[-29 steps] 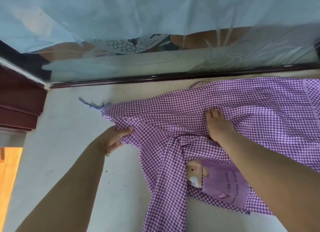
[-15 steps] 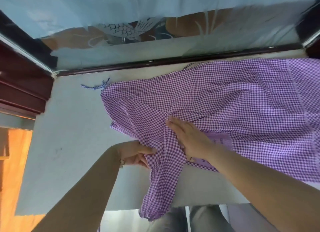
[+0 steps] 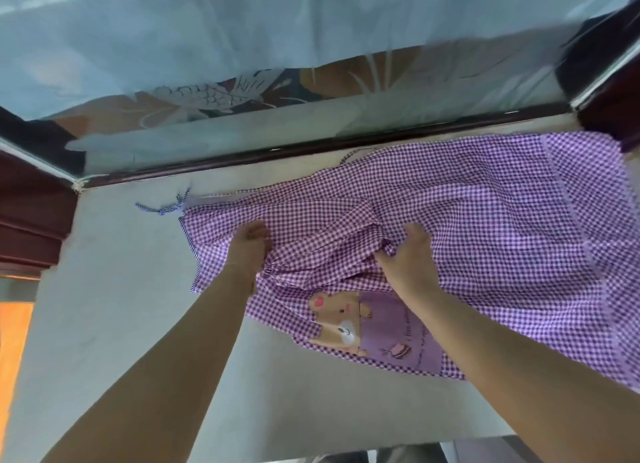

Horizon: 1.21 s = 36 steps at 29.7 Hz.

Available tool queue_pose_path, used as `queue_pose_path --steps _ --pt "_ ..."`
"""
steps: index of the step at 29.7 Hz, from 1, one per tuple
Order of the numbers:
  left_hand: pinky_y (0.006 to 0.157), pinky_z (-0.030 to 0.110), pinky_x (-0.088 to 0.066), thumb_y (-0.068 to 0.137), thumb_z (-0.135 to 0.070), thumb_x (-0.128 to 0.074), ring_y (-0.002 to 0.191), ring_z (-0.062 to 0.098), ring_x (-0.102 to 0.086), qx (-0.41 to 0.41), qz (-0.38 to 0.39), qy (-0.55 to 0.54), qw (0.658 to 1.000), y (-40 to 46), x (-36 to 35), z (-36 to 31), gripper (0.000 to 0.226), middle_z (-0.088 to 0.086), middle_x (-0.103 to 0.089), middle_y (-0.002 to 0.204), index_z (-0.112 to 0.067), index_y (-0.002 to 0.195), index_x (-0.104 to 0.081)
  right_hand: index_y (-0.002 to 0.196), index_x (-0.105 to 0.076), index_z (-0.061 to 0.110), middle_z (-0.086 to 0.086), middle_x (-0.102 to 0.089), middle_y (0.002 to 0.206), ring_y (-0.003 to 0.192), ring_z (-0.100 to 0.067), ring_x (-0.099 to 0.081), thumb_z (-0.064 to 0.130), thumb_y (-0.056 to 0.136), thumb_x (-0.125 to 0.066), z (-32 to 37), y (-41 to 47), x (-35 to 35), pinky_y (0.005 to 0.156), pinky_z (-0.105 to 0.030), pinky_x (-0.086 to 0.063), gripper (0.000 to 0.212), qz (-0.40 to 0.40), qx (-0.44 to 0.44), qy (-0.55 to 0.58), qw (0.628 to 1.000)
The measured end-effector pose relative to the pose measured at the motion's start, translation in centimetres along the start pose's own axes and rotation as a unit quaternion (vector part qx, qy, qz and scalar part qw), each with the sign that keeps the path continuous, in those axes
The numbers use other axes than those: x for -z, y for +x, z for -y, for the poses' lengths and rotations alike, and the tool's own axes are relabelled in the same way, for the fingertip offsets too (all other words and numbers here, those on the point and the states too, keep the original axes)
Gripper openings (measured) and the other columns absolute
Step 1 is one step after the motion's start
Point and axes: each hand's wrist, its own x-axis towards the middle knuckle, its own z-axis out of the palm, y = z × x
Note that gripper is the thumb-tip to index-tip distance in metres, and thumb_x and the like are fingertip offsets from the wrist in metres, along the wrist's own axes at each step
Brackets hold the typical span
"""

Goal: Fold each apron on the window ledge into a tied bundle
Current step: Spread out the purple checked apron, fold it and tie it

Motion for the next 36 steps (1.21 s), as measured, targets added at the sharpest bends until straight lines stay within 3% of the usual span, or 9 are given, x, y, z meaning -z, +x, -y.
queue_pose_path --steps 2,5,9,12,15,19,27,30,36 --pt "0.06 0.012 -0.047 0.092 0.006 -0.044 0.085 0.015 -0.057 -0.099 -0.086 0.127 0.983 0.4 0.4 1.0 0.041 0.006 -0.056 0.125 -0.013 0.126 -0.056 0.146 -0.028 0.021 -0.011 -0.037 0.145 0.135 -0.034 -0.036 0.037 0.074 -0.076 1.0 0.6 0.6 0.107 -0.054 -0.033 0.088 -0.047 0.283 -0.249 0.925" --pt "0.106 0.043 -0.039 0.096 -0.014 -0.049 0.124 0.03 -0.047 -0.197 -0.117 0.301 0.926 2.1 0.5 1.1 0.04 0.009 -0.047 0.14 -0.016 0.137 -0.048 0.146 -0.029 0.021 -0.008 -0.055 0.13 0.124 -0.031 -0.048 0.038 0.079 -0.071 3.8 1.6 -0.2 0.108 -0.056 -0.029 0.081 0.05 0.367 -0.334 0.867" --pt "0.118 0.044 -0.005 0.102 -0.043 -0.027 0.147 0.029 -0.011 -0.13 0.036 0.453 0.881 4.7 1.1 0.9 0.06 0.008 -0.012 0.16 -0.016 0.153 -0.012 0.119 -0.06 0.019 -0.002 -0.069 0.095 0.086 -0.022 -0.065 0.036 0.096 -0.052 4.5 3.1 0.8 0.08 -0.037 -0.052 0.03 0.199 0.276 -0.197 0.919" --pt "0.118 0.042 0.0 0.1 -0.05 -0.019 0.148 0.024 0.002 -0.08 0.088 0.505 0.855 6.3 1.6 2.0 0.067 0.008 0.003 0.161 -0.016 0.154 0.0 0.099 -0.063 0.012 -0.007 -0.067 0.083 0.07 -0.021 -0.061 0.029 0.095 -0.055 2.2 4.0 3.1 0.066 -0.034 -0.05 0.02 0.051 0.194 0.16 0.966" --pt "0.12 0.041 -0.002 0.098 -0.053 -0.027 0.148 0.026 0.003 -0.056 0.077 0.522 0.848 7.4 1.8 3.1 0.071 0.01 0.004 0.161 -0.017 0.153 0.0 0.102 -0.064 0.013 -0.006 -0.069 0.099 0.088 -0.022 -0.065 0.029 0.089 -0.062 -0.6 5.8 5.5 0.074 -0.036 -0.051 0.021 -0.08 -0.085 0.515 0.849" --pt "0.118 0.052 -0.009 0.094 -0.062 -0.026 0.147 0.031 -0.004 -0.033 0.013 0.527 0.849 8.2 0.7 2.6 0.075 0.008 -0.003 0.161 -0.021 0.154 -0.006 0.125 -0.057 0.017 -0.005 -0.062 0.124 0.109 -0.021 -0.06 0.019 0.091 -0.062 -5.5 8.5 6.6 0.084 -0.034 -0.052 0.035 -0.034 -0.323 0.631 0.704" --pt "0.118 0.046 -0.012 0.09 -0.05 -0.057 0.146 0.034 -0.007 0.121 -0.231 0.327 0.908 11.9 2.4 -0.4 0.095 0.015 -0.001 0.16 -0.004 0.152 -0.002 0.119 -0.06 0.017 -0.002 -0.065 0.119 0.105 -0.021 -0.063 0.031 0.086 -0.069 -7.5 10.0 8.4 0.096 -0.039 -0.049 0.037 -0.047 -0.349 0.602 0.716" --pt "0.115 0.047 -0.022 0.089 -0.049 -0.059 0.145 0.031 -0.014 0.152 -0.272 0.274 0.91 12.6 3.7 0.0 0.096 0.011 -0.002 0.16 -0.004 0.152 -0.001 0.12 -0.058 0.015 -0.002 -0.065 0.114 0.094 -0.019 -0.064 0.018 0.086 -0.069 -7.1 10.9 7.8 0.081 -0.033 -0.054 0.036 -0.06 -0.37 0.533 0.758" --pt "0.082 0.049 -0.055 0.082 -0.042 -0.071 0.094 0.038 -0.062 0.13 -0.247 0.166 0.946 12.3 5.5 1.6 0.068 0.015 -0.058 0.123 -0.003 0.132 -0.048 0.124 -0.057 0.001 -0.019 -0.06 0.127 0.116 -0.034 -0.058 0.014 0.091 -0.055 -5.6 12.0 5.8 0.092 -0.042 -0.049 0.036 -0.088 -0.343 0.395 0.848"
